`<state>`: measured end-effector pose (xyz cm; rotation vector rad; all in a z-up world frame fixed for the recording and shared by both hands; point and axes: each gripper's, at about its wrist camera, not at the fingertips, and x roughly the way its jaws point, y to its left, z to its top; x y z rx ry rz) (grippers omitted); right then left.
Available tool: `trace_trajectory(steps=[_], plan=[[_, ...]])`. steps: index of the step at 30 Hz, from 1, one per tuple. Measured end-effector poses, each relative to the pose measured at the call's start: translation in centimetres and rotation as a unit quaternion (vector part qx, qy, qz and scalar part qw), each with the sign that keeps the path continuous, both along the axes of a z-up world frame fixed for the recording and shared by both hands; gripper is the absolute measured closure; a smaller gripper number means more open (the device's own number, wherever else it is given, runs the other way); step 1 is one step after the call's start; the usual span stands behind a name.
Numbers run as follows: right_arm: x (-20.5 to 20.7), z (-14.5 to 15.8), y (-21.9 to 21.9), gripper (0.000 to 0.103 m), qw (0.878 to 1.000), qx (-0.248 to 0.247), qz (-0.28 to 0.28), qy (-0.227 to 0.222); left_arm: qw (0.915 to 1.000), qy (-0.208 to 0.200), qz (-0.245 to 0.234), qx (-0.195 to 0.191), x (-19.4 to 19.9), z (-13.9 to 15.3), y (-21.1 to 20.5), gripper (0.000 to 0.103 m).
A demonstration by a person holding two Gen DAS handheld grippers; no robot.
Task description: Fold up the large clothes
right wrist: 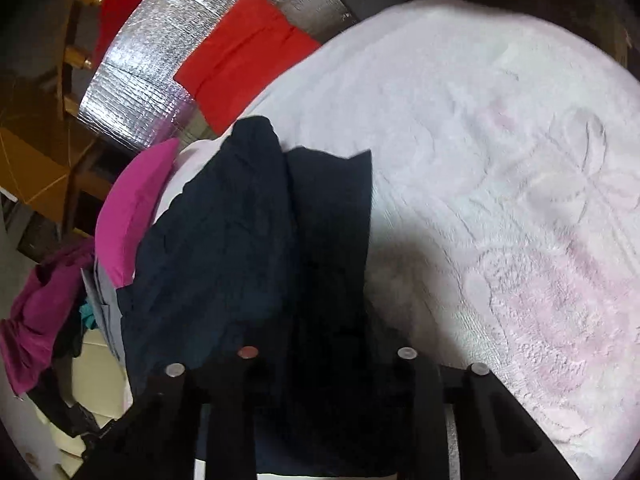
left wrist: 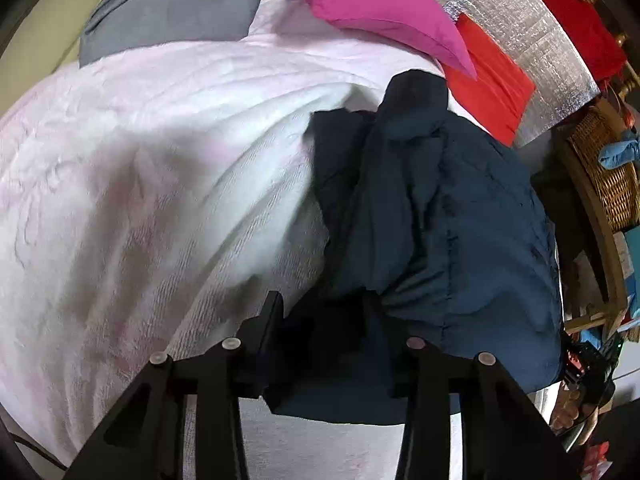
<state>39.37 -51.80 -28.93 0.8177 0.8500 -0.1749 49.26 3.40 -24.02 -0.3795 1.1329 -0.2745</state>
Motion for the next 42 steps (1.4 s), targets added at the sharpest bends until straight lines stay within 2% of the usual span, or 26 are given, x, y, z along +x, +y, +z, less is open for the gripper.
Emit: trace_trajectory(steps=[1,3,5,6,7,8,11,15,18,20,21,22,23,24,26,28,29,30,32,34,36,37,38,39,41,42], plan=[[0.2,0.0,0.0,0.071,1.000,0.001,0.001,0.008,1.0000,0.005,0.000,0.000,0.1,0.3,0.2,0.061],[0.4,0.2,-0.3,0.064,1.000,-0.001,0.006,0.019,1.0000,0.010,-0.001,0.001,0.4,1.2,0.3,0.061],[0.4,1.4,-1.0,0.056,1.000,-0.003,-0.007,0.004,0.9999,-0.007,0.000,0.010,1.1,2.9,-0.2,0.056],[0.4,2.1,-1.5,0.052,1.000,-0.004,-0.017,-0.010,0.9996,-0.023,0.002,0.015,1.5,4.0,-0.3,0.046],[0.5,3.2,-1.9,0.038,0.999,-0.010,-0.032,-0.032,0.9990,-0.039,0.006,0.019,2.1,5.1,-0.6,0.035],[0.8,3.9,-2.1,0.029,0.998,-0.017,-0.037,-0.047,0.9985,-0.050,0.007,0.021,2.7,5.8,-0.9,0.033],[4.1,4.9,-1.9,0.029,0.998,-0.030,-0.021,-0.049,0.9970,-0.071,-0.001,0.031,5.6,7.1,-3.3,0.031],[9.4,4.3,-1.2,0.029,0.998,-0.046,-0.015,-0.028,0.9981,-0.048,0.002,0.038,10.5,5.8,-6.1,0.032],[12.4,3.5,-1.4,0.029,0.997,-0.063,-0.028,-0.019,0.9980,-0.050,0.006,0.037,13.4,5.0,-7.4,0.032],[13.9,2.6,-1.7,0.029,0.997,-0.072,-0.030,-0.007,0.9978,-0.046,0.002,0.048,14.9,4.4,-8.2,0.039],[14.6,2.1,-1.6,0.029,0.997,-0.069,-0.022,0.002,0.9981,-0.042,-0.003,0.045,15.2,4.0,-8.3,0.052],[15.5,1.4,-1.5,0.037,0.998,-0.066,-0.008,0.014,0.9983,-0.035,-0.009,0.045,15.8,3.6,-8.6,0.060],[16.2,1.0,-1.3,0.057,0.997,-0.078,0.001,0.025,0.9979,-0.033,-0.010,0.054,16.2,3.2,-8.9,0.064],[16.7,1.1,-1.0,0.070,0.996,-0.091,0.012,0.021,0.9972,-0.038,-0.010,0.063,16.4,3.1,-9.0,0.074],[16.4,2.4,-0.5,0.088,0.993,-0.119,0.009,-0.013,0.9961,-0.051,-0.010,0.071,16.8,3.2,-9.1,0.078],[15.5,3.9,-0.3,0.088,0.988,-0.139,-0.011,-0.062,0.9951,-0.075,0.007,0.065,17.1,3.5,-8.5,0.078],[15.5,3.8,-0.4,0.088,0.988,-0.136,-0.017,-0.067,0.9945,-0.076,0.014,0.071,17.5,3.0,-8.5,0.078],[15.8,3.3,-0.6,0.088,0.989,-0.132,-0.017,-0.059,0.9945,-0.068,0.017,0.078,17.8,2.3,-8.6,0.078],[17.3,0.3,-1.2,0.088,0.994,-0.106,-0.006,0.000,0.9955,-0.039,0.012,0.085,18.3,0.3,-9.1,0.076],[17.1,-0.8,-2.1,0.076,0.997,-0.071,-0.014,0.016,0.9954,-0.041,0.014,0.086,18.1,0.4,-8.9,0.075],[16.0,0.1,-2.5,0.062,0.998,-0.055,-0.030,0.005,0.9958,-0.042,0.013,0.081,17.5,1.2,-8.4,0.075],[15.0,0.8,-2.7,0.042,0.998,-0.045,-0.032,-0.009,0.9958,-0.046,0.012,0.079,17.0,1.7,-8.2,0.075],[14.0,1.3,-2.9,0.028,0.998,-0.042,-0.035,-0.024,0.9954,-0.056,0.010,0.076,16.4,2.3,-7.9,0.075],[12.9,2.1,-2.8,0.027,0.997,-0.044,-0.039,-0.041,0.9943,-0.073,0.006,0.077,15.3,3.3,-7.5,0.075],[10.5,3.1,-2.7,0.027,0.996,-0.055,-0.034,-0.061,0.9917,-0.100,-0.003,0.081,13.1,4.9,-6.8,0.065],[9.1,3.5,-2.6,0.027,0.996,-0.058,-0.031,-0.063,0.9900,-0.110,-0.005,0.087,11.8,5.5,-6.3,0.053]])
